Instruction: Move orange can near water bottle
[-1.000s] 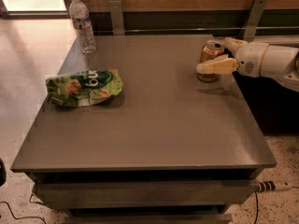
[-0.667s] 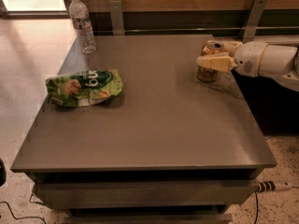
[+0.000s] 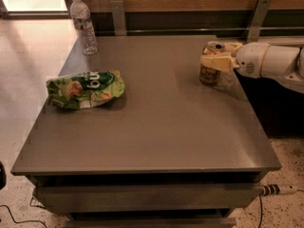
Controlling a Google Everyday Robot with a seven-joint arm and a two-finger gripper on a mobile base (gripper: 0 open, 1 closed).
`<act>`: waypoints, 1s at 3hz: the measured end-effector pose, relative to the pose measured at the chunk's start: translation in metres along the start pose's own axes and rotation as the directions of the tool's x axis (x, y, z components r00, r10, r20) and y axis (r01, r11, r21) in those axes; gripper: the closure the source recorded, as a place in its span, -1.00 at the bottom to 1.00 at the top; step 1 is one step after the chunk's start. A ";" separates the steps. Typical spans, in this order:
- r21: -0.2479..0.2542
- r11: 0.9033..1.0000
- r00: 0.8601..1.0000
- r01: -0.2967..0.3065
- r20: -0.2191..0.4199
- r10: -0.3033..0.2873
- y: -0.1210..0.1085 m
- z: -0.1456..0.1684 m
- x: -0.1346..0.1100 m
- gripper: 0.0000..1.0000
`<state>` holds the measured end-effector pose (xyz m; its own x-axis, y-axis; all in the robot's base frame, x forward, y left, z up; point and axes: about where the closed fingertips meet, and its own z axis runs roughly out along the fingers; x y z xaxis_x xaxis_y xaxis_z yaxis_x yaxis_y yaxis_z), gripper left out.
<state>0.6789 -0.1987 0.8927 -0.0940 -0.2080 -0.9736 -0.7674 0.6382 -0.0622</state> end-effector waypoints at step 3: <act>-0.036 0.999 0.996 0.026 -0.083 -0.029 0.015 0.068 -0.091 1.00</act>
Offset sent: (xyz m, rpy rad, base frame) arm 0.0500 0.0543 0.0778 -0.1150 0.0310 0.0922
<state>0.7187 -0.1197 0.9657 -0.1239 -0.2868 -0.9499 -0.7921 0.6052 -0.0794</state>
